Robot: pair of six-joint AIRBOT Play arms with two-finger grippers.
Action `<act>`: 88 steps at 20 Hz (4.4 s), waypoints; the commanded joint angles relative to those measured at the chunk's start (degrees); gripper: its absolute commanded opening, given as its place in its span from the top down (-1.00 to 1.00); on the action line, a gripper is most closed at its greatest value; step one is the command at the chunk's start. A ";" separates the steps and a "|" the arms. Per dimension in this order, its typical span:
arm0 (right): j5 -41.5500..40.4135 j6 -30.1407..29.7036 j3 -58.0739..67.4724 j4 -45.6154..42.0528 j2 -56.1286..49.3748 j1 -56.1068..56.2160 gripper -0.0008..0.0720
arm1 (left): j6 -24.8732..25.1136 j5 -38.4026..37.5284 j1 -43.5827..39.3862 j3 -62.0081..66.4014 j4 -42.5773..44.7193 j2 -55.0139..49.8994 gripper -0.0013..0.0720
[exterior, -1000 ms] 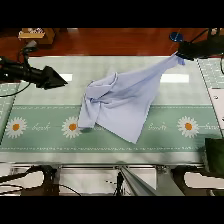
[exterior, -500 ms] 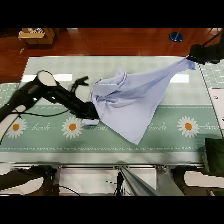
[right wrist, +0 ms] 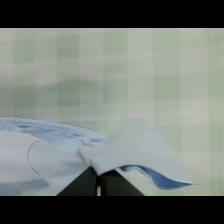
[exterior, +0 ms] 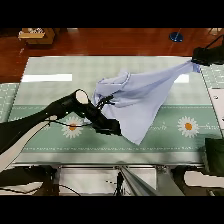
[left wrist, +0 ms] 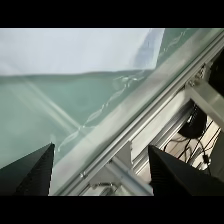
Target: Fold the shirts.
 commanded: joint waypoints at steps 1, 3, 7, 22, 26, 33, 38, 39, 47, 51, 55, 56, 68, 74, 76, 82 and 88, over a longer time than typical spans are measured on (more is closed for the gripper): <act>0.24 0.07 0.04 -1.14 0.02 -0.02 0.89 | -0.22 4.96 -1.11 -0.04 -4.26 -3.37 -0.90; 0.26 0.07 0.04 -1.05 0.02 -0.02 0.89 | -0.35 8.35 -1.03 0.07 -4.28 -4.02 -0.90; 0.44 0.07 0.04 -0.15 0.02 0.00 0.89 | -4.37 15.82 -0.87 1.22 -4.28 -4.87 -0.85; 1.68 0.00 0.04 0.50 0.02 -0.02 0.89 | -1.90 5.81 1.44 13.51 -4.26 -11.98 0.90; 1.62 -0.46 0.04 0.42 1.53 -0.02 0.89 | 1.75 2.78 1.84 15.98 -4.26 -2.47 0.90; -0.92 -1.36 0.07 2.01 12.13 0.00 0.89 | 2.01 9.70 9.73 23.08 -3.98 26.73 0.91; -4.46 -2.08 0.07 2.60 26.62 0.00 0.89 | 2.01 13.75 26.38 28.30 0.28 43.12 0.91; -6.36 -2.05 0.07 4.04 29.99 0.00 0.89 | 2.03 13.75 29.70 29.40 2.14 45.27 0.91; -16.63 1.79 0.11 1.92 52.22 0.00 0.89 | 1.81 12.00 44.68 36.72 8.24 56.68 0.91; -16.90 4.70 0.11 -1.49 56.70 0.00 0.89 | -6.03 0.90 44.68 37.57 8.74 60.06 0.91; -14.95 4.48 0.11 -1.75 55.98 0.00 0.89 | -12.68 -10.45 44.68 37.64 8.79 60.76 0.91; -13.81 3.93 0.11 -1.68 54.95 0.00 0.89 | -13.31 -11.45 44.68 37.64 9.22 60.65 0.91; -15.78 -2.43 0.11 11.69 11.04 12.55 0.89 | -7.28 -12.44 44.72 15.61 16.22 52.76 0.91; -27.32 -1.79 0.11 12.59 -4.63 17.77 0.89 | 1.92 0.15 44.72 3.43 17.05 41.11 0.91; -29.29 -1.20 0.11 12.33 -6.91 17.44 0.89 | 2.71 1.92 44.72 3.23 18.93 35.82 0.91; -26.27 -1.22 0.09 12.11 -8.72 17.07 0.89 | 4.15 5.14 44.72 3.26 19.61 21.46 0.90; -17.42 -1.27 0.11 12.07 -6.78 16.83 0.13 | 4.22 8.35 45.94 4.94 19.43 16.02 0.88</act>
